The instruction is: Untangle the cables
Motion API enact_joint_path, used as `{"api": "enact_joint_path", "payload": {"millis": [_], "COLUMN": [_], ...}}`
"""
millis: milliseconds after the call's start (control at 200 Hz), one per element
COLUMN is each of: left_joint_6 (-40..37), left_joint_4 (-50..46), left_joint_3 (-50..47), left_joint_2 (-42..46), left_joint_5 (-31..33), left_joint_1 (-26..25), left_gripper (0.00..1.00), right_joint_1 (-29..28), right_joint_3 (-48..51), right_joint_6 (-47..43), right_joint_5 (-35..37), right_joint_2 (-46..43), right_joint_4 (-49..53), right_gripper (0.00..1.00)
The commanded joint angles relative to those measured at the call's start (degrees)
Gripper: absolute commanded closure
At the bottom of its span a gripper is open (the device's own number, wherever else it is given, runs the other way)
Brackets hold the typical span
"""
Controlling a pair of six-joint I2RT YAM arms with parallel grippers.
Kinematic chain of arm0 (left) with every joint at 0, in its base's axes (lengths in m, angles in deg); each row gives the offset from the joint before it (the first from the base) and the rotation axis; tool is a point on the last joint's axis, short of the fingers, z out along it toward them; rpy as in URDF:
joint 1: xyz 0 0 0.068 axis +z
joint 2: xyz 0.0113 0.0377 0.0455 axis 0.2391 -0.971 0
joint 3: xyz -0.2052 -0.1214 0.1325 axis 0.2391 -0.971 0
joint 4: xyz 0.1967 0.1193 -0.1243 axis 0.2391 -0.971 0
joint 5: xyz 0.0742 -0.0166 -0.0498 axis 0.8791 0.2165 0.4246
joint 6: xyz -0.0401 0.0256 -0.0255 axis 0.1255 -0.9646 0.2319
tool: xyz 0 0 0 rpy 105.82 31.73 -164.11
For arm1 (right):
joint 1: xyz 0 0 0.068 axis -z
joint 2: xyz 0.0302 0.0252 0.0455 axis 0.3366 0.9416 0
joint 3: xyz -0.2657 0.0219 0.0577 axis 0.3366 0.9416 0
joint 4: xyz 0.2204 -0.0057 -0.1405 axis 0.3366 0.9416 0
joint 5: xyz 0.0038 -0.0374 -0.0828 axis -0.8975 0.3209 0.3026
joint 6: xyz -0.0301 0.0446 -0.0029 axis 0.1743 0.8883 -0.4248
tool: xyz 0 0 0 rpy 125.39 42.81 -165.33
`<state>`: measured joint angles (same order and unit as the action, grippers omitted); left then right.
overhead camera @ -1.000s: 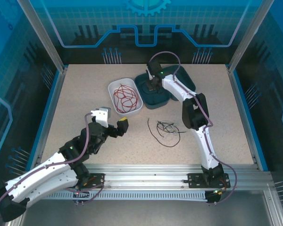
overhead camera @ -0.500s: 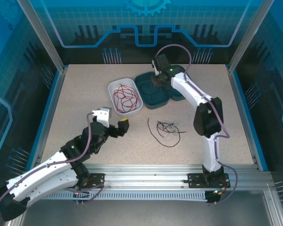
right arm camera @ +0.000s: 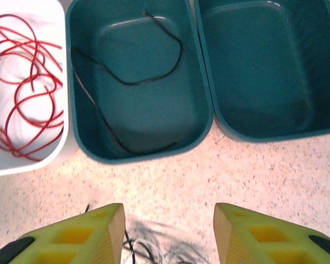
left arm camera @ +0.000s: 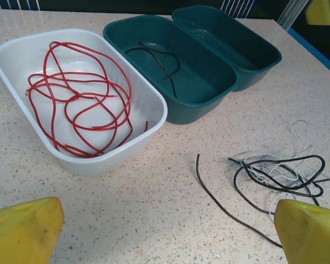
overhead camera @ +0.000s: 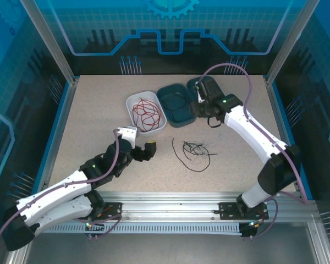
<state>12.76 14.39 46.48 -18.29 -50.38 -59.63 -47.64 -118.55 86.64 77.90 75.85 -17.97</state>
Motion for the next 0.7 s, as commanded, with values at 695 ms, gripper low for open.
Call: {"api": "enact_joint_path", "payload": {"millis": [695], "left_joint_6": [11.8], "left_joint_4": [-5.5], "left_joint_3": [3.1], "left_joint_2": [-4.4], "left_joint_5": [-7.7], "left_joint_1": [12.9], "left_gripper": [0.01], "right_joint_1": [-4.7], "right_joint_3": [-46.2], "right_joint_6": [-8.1], "right_joint_5": [-5.1], "right_joint_2": [44.4], "right_joint_4": [10.2], "right_gripper": [0.59]}}
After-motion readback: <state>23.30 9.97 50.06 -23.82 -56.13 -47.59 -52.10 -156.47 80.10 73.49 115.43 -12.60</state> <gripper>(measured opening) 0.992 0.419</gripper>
